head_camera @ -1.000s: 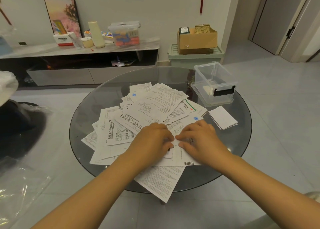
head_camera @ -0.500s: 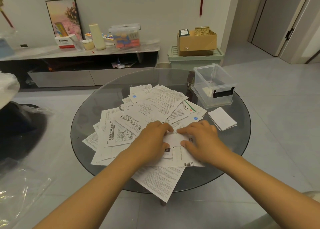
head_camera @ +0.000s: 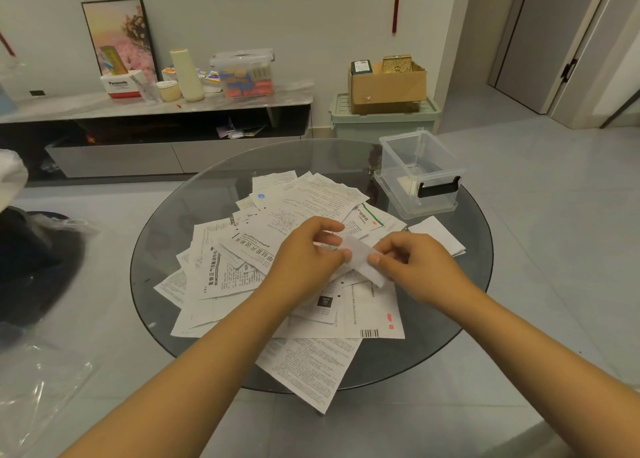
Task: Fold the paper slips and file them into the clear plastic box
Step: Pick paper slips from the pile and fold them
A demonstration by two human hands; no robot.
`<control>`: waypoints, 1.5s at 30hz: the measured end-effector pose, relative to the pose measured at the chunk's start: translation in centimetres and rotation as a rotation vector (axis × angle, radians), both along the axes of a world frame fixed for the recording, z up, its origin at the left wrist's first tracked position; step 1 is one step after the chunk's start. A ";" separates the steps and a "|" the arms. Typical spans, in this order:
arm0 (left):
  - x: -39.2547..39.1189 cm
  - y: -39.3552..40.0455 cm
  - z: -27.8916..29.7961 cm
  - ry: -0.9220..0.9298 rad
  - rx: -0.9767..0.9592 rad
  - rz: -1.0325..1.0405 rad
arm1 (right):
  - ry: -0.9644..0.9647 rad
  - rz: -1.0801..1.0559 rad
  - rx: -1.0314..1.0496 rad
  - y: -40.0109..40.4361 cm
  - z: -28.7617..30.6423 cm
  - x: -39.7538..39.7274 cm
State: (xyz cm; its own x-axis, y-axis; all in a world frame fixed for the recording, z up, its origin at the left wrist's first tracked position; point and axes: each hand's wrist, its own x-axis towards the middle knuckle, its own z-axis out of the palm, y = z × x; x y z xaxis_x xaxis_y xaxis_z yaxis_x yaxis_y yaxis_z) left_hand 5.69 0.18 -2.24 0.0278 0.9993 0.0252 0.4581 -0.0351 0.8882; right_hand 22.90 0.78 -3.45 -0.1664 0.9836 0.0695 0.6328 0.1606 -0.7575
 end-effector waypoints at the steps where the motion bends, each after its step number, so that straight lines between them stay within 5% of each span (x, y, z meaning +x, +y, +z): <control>1: 0.2 0.0 0.1 -0.037 -0.038 0.002 | 0.060 -0.019 -0.018 0.0 0.1 0.2; 9: 1.9 0.4 0.2 -0.147 -0.048 0.036 | 0.167 -0.129 0.050 0.1 0.3 1.8; 17: 2.5 0.2 -0.2 -0.020 -0.050 0.029 | -0.192 -0.421 0.196 2.6 -1.6 5.3; 27: 1.9 0.1 -0.6 0.093 -0.007 0.033 | -0.706 -0.370 0.112 2.6 -2.1 5.2; 37: 1.1 -0.1 -0.3 0.224 0.108 0.056 | -0.551 -0.356 0.250 1.8 -1.2 4.4; 39: 0.8 -0.1 -0.4 0.297 0.146 0.062 | -0.519 -0.339 0.278 1.5 -1.0 3.8; 42: -0.1 0.1 -0.5 0.653 0.186 0.086 | -0.488 -0.299 0.298 1.1 -0.7 2.8; 45: -1.5 0.5 -0.7 0.938 -0.021 0.043 | -0.472 -0.247 0.292 1.0 -0.8 2.1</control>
